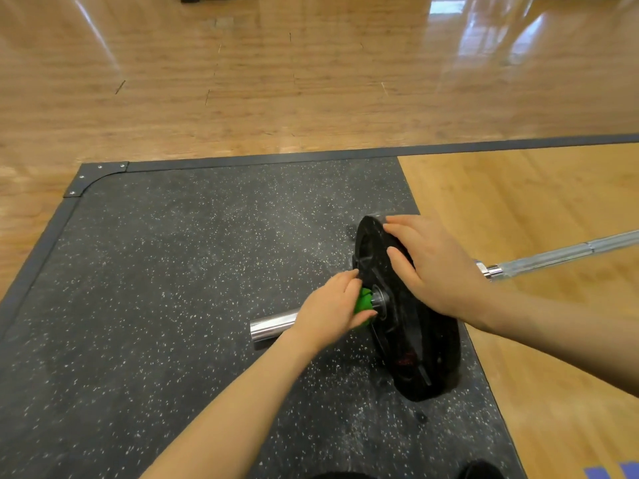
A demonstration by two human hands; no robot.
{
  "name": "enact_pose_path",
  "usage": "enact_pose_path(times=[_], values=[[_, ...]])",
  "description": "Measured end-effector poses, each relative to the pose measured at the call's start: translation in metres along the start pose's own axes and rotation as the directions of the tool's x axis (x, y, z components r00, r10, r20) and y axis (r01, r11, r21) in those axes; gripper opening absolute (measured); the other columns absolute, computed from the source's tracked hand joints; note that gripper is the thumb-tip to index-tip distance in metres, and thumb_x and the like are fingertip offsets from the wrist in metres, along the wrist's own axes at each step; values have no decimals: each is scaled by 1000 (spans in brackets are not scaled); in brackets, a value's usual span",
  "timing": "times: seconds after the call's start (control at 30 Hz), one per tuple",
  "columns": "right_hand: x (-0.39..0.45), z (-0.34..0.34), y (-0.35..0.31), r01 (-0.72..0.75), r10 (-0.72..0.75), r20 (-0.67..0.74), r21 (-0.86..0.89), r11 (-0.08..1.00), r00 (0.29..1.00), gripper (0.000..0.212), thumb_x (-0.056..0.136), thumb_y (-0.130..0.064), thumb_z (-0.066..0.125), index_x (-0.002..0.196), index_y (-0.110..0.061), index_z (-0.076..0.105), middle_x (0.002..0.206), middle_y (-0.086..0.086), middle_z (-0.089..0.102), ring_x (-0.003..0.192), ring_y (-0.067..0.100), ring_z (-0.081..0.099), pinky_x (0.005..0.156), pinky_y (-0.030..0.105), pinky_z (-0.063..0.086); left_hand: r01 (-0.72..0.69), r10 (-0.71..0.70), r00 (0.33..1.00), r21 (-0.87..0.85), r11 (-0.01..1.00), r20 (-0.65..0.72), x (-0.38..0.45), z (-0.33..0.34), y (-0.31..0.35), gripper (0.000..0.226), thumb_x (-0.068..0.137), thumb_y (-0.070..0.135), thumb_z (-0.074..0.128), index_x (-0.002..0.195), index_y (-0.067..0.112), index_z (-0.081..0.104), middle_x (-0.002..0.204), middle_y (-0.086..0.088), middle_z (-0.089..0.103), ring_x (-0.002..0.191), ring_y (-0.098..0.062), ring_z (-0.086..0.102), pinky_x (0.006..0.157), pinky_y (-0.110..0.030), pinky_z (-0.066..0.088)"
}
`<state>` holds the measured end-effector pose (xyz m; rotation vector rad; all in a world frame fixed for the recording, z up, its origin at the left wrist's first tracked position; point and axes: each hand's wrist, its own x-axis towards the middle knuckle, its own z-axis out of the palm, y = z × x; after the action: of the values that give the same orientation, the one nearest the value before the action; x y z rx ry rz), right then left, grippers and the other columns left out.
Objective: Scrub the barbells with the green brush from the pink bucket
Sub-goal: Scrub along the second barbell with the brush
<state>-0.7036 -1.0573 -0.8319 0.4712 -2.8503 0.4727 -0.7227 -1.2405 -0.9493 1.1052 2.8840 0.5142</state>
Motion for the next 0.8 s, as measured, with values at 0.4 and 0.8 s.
enact_pose_path(times=[0.4,0.8], values=[[-24,16,9,86,-84,-41,68,994,996,49,94,-20,36,136,4,47,144,13,45,137,25,36,116,40,22,-5,35,992,237,971,-122,-7,21,9,55,90,48,38,123,8,57,117,-12,62,80,-28,64,61,-34,50],[-7,18,13,52,-50,-21,62,997,999,51,94,-23,33,136,2,48,141,14,48,136,25,37,116,36,22,-43,78,992,301,953,-103,-21,12,-15,58,91,49,35,124,5,56,113,-10,61,78,-26,63,57,-33,50]])
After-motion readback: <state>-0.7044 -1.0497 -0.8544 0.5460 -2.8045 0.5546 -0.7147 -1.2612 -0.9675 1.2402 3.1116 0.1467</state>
